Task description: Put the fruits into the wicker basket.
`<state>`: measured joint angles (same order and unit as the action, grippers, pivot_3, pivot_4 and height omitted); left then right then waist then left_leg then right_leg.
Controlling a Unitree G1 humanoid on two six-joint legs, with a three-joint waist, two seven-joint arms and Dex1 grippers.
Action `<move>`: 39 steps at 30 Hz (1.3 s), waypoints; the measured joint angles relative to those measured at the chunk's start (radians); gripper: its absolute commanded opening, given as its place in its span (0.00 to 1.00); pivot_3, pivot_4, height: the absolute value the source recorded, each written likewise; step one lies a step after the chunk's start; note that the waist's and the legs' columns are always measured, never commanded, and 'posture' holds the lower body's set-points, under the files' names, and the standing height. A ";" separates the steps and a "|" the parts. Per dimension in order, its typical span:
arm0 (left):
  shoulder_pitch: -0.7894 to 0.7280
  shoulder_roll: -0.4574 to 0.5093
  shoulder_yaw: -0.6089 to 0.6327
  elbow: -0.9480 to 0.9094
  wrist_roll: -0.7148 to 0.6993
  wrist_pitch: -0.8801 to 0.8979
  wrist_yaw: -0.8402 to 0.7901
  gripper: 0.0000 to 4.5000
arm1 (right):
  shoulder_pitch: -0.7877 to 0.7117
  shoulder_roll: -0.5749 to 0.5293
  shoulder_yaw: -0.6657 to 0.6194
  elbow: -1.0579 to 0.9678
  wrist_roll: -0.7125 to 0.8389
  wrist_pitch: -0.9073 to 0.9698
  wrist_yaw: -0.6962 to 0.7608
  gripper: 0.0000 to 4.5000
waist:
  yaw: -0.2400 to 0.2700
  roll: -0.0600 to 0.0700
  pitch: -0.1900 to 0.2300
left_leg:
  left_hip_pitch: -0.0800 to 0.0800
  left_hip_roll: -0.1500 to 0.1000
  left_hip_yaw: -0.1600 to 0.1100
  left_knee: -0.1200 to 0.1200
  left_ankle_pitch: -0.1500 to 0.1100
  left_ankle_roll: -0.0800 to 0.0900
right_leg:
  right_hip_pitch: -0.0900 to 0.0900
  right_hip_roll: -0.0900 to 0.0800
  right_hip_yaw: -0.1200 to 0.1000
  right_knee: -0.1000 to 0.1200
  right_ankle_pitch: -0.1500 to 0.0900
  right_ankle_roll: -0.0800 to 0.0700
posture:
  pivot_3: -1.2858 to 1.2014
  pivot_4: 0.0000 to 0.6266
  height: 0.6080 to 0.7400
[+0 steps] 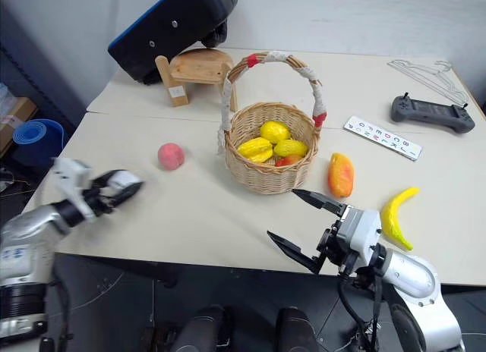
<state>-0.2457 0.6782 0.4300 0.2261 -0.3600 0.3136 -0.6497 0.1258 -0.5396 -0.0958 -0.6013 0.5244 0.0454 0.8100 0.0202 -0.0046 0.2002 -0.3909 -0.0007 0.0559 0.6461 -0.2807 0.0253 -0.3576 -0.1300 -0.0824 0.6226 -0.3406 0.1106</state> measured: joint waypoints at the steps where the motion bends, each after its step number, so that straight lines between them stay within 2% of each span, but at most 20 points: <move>1: -0.002 0.005 0.020 0.049 0.016 0.003 0.050 0.63 | -0.013 0.006 0.009 0.013 -0.011 -0.003 -0.004 1.00 | 0.006 -0.001 0.000 | 0.000 -0.001 0.000 0.000 0.000 0.000 | 0.000 -0.001 0.000 0.000 0.000 0.000 | 0.52 0.24 1.00; 4: -0.026 0.008 0.022 0.176 0.056 -0.006 0.122 0.63 | -0.044 0.018 0.021 0.036 -0.024 -0.005 -0.007 1.00 | 0.013 -0.003 0.000 | -0.001 -0.002 0.000 0.000 -0.001 -0.002 | 0.000 -0.002 -0.001 0.000 0.001 0.001 | 0.52 0.24 1.00; 8: -0.086 0.010 -0.004 0.276 0.088 -0.079 0.125 0.63 | -0.058 0.018 0.034 0.055 -0.027 -0.005 0.005 1.00 | 0.013 -0.008 -0.002 | -0.001 -0.002 0.001 0.000 -0.003 -0.006 | 0.000 -0.003 -0.001 0.000 0.001 0.002 | 0.52 0.24 1.00; 10: -0.105 0.020 -0.009 0.312 0.092 -0.097 0.123 0.79 | -0.062 0.012 0.033 0.055 -0.027 -0.004 0.014 1.00 | 0.006 -0.008 -0.002 | -0.001 -0.002 0.001 0.000 -0.003 -0.006 | -0.001 -0.003 -0.002 0.001 0.001 0.002 | 0.52 0.24 1.00; 13: -0.114 0.039 -0.006 0.342 0.089 -0.103 0.121 0.97 | -0.062 -0.002 0.023 0.056 -0.026 -0.004 0.023 1.00 | 0.003 -0.008 -0.002 | 0.000 0.000 0.003 0.000 -0.003 -0.007 | -0.002 -0.003 -0.005 0.002 0.001 0.001 | 0.52 0.24 1.00; 14: -0.114 0.044 -0.005 0.343 0.088 -0.103 0.115 0.99 | -0.062 -0.004 0.016 0.057 -0.026 -0.003 0.025 1.00 | 0.001 -0.008 -0.002 | 0.000 0.000 0.005 0.000 -0.003 -0.007 | -0.003 -0.003 -0.006 0.002 0.001 0.001 | 0.52 0.24 1.00; 19: -0.101 0.098 0.068 0.325 0.010 -0.102 0.037 0.99 | -0.041 -0.026 -0.015 0.057 -0.017 -0.002 0.034 1.00 | -0.008 -0.012 -0.001 | 0.000 0.005 0.007 0.000 -0.003 -0.004 | -0.004 -0.004 -0.017 0.003 0.003 -0.001 | 0.52 0.24 1.00; 24: -0.075 0.227 0.099 0.250 -0.070 -0.117 -0.213 0.99 | -0.031 -0.041 -0.049 0.057 -0.004 -0.001 0.039 1.00 | -0.021 -0.011 -0.001 | 0.001 0.005 0.009 0.000 -0.005 -0.004 | -0.004 -0.008 -0.023 0.000 0.003 -0.002 | 0.52 0.24 1.00; 27: -0.088 0.287 0.029 0.226 -0.062 -0.127 -0.342 0.99 | -0.032 -0.041 -0.067 0.057 0.004 0.000 0.041 1.00 | -0.019 -0.010 0.000 | 0.001 0.004 0.009 0.000 -0.006 -0.005 | -0.003 -0.009 -0.024 0.000 0.003 -0.002 | 0.52 0.24 1.00; 30: -0.179 0.272 -0.070 0.229 -0.040 -0.124 -0.399 0.99 | -0.033 -0.041 -0.068 0.059 0.007 0.001 0.042 1.00 | -0.012 -0.010 0.000 | 0.001 0.003 0.009 0.001 -0.007 -0.006 | -0.003 -0.010 -0.025 0.001 0.003 -0.003 | 0.52 0.24 1.00; 34: -0.442 0.182 -0.246 0.316 0.033 -0.136 -0.463 0.99 | -0.043 -0.032 -0.063 0.052 0.043 0.009 0.041 1.00 | 0.005 -0.012 0.000 | 0.001 0.001 0.011 0.002 -0.003 -0.002 | -0.004 -0.005 -0.026 0.004 0.004 -0.002 | 0.52 0.24 1.00; 39: -0.667 0.032 -0.410 0.608 0.194 -0.216 -0.431 0.99 | -0.062 -0.025 -0.056 0.047 0.059 0.045 0.015 1.00 | -0.001 -0.012 0.000 | 0.000 0.002 0.016 0.001 -0.002 0.002 | -0.007 -0.001 -0.028 0.006 0.005 0.000 | 0.52 0.24 1.00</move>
<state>-0.9125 0.7101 0.0202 0.8345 -0.1665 0.0979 -1.0806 0.0643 -0.5649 -0.1523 -0.5540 0.5839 0.0909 0.8247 0.0193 -0.0167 0.2006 -0.3913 0.0010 0.0719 0.6474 -0.2830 0.0271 -0.3641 -0.1315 -0.1102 0.6282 -0.3354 0.1104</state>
